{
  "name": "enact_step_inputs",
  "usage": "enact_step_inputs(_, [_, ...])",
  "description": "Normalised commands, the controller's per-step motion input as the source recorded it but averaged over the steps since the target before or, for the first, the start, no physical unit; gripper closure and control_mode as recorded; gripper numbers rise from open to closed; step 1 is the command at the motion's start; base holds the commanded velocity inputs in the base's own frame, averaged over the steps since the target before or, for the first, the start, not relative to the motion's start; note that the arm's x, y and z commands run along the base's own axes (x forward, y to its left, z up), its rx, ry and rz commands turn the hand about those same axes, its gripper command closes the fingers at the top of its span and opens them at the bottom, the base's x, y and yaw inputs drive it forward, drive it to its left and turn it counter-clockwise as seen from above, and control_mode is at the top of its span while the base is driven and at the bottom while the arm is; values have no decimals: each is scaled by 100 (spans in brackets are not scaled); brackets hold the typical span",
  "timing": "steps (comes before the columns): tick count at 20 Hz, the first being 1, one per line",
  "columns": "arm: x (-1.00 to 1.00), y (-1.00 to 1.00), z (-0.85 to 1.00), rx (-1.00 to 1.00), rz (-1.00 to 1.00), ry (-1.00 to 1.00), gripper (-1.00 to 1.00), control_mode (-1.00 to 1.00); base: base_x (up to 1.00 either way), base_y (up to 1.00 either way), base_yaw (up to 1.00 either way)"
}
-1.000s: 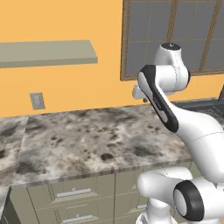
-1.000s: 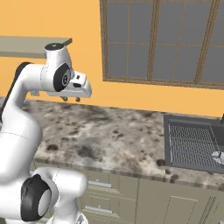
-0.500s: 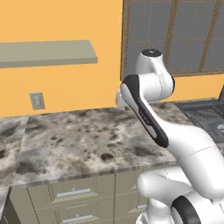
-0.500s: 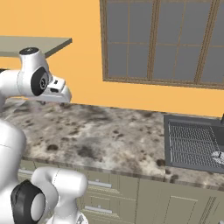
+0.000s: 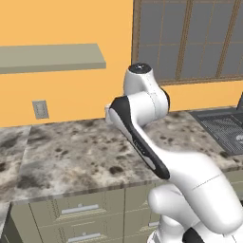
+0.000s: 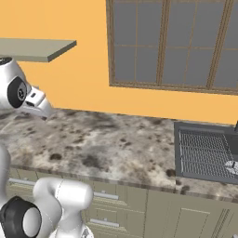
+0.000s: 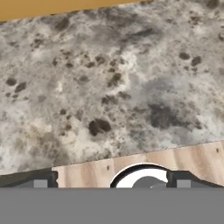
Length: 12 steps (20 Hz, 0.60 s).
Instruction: Take the pizza cutter from the drawer on the left and place it on the dining counter for cutting.
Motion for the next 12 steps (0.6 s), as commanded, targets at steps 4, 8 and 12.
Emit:
enact_step_inputs(4, [-20, 24, -30, 13, -28, 0, -100, -100, 0, 0, 0])
enact_step_inputs(8, [-62, 16, -40, 14, -31, -2, -100, -100, 0, 0, 0])
enact_step_inputs(12, [-99, 17, -37, 16, -31, -6, -100, -100, 0, 0, 0])
